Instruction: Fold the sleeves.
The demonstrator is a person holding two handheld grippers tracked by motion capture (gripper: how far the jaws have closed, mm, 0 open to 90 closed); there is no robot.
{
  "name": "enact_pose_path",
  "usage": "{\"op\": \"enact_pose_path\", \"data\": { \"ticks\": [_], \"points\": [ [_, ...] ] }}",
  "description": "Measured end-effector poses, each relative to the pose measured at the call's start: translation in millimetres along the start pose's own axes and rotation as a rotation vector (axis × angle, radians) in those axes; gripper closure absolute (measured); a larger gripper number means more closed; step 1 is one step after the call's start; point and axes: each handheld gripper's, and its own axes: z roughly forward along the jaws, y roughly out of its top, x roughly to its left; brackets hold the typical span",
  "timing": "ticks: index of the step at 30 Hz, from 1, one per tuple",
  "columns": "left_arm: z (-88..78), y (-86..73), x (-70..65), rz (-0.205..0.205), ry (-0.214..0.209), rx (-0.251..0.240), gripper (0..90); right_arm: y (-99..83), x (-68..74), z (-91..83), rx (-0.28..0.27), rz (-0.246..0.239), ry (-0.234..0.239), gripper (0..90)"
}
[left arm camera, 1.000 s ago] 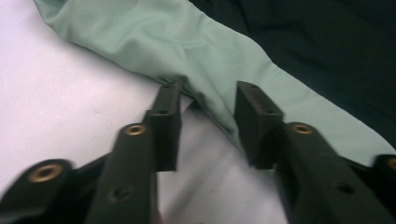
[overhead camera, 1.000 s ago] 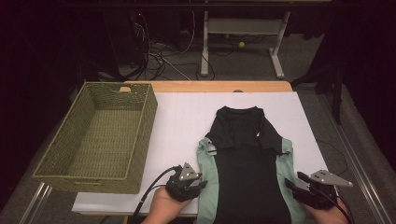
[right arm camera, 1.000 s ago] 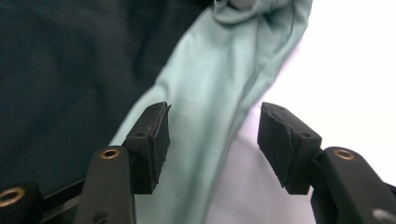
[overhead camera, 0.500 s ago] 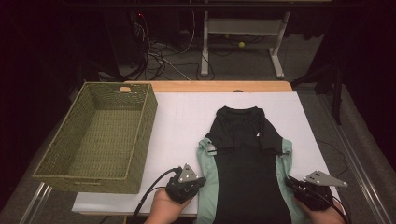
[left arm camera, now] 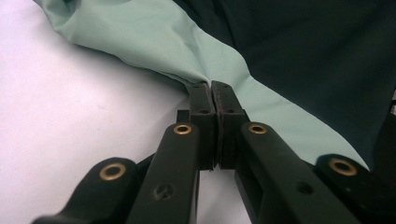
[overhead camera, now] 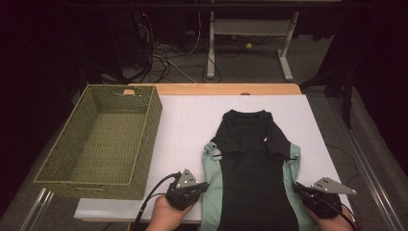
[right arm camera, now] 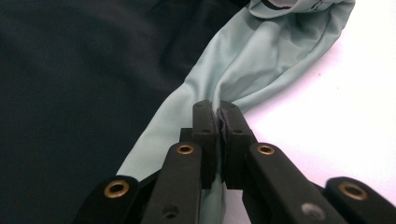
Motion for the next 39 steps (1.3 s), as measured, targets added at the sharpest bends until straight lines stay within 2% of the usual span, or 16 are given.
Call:
{"op": "enact_pose_path", "data": {
  "ticks": [4,11,14,20,23,27,32,36,39],
  "points": [
    [-0.9,-0.3,-0.4,0.006,0.003,0.0,84.5,-1.0,0.3,-1.1,-0.01,-0.011,-0.001,87.3],
    [-6.8,-1.2,1.1,-0.004,-0.008,-0.015,84.5,-1.1,0.0,-1.7,-0.021,0.0,0.011,87.3],
    [-7.8,-3.8,-0.7,0.006,-0.004,-0.009,84.5,-0.8,1.0,-3.7,-0.031,0.004,0.012,87.3],
    [-15.7,-11.1,-5.1,0.008,-0.013,0.003,84.4,0.0,9.5,-13.9,-0.049,-0.007,0.01,87.3],
    [-20.9,-15.1,-9.8,0.016,-0.018,0.011,84.4,-4.5,16.2,-19.5,-0.044,-0.027,0.012,87.3],
    [-27.9,-21.9,-16.6,0.027,-0.024,0.025,84.3,-12.6,22.4,-28.8,-0.043,-0.028,0.031,87.3],
    [-32.1,-29.8,-19.5,0.005,-0.04,0.029,84.2,-19.0,28.5,-34.0,-0.039,-0.04,0.05,87.3],
    [-33.7,-35.3,-21.5,0.002,-0.04,0.033,84.2,-21.7,30.4,-37.0,-0.036,-0.026,0.062,87.3],
    [-34.3,-38.1,-23.5,0.003,-0.049,0.039,84.1,-25.1,34.8,-39.8,-0.03,-0.042,0.065,87.3]
  ]
}}
